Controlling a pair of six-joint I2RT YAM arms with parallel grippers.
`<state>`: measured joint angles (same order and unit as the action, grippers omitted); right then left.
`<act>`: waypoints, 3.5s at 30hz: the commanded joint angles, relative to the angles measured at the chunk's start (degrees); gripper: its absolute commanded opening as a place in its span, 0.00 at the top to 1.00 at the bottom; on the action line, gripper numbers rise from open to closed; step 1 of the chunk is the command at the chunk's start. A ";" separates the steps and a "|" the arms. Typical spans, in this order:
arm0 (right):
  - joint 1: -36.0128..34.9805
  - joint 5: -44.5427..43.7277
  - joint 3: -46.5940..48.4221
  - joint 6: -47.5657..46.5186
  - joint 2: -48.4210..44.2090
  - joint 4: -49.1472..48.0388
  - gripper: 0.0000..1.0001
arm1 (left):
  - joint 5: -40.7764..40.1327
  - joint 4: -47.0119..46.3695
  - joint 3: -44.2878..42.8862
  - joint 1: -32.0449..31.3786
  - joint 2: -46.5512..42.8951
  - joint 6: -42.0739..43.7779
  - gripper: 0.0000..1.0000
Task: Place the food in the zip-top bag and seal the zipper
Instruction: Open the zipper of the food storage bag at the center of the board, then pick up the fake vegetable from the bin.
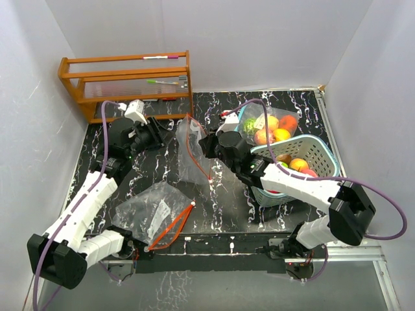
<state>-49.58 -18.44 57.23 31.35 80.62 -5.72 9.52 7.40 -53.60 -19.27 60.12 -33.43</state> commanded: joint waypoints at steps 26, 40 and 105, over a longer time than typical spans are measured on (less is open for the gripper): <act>-1.91 -3.53 6.92 -5.07 2.74 -1.87 0.92 | 3.19 2.75 0.18 -10.29 1.77 -6.68 0.05; -2.52 -3.78 2.92 -5.25 -2.59 -2.80 0.92 | -1.95 -3.34 3.76 -10.59 5.05 -8.74 0.56; 10.29 -21.77 9.47 22.75 -18.75 68.59 0.05 | -20.15 22.19 -21.88 -10.66 19.73 29.25 1.00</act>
<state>-45.50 -41.67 69.84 50.04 65.80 57.23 -12.71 26.41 -74.96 -30.11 76.16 -5.28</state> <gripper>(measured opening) 0.953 0.008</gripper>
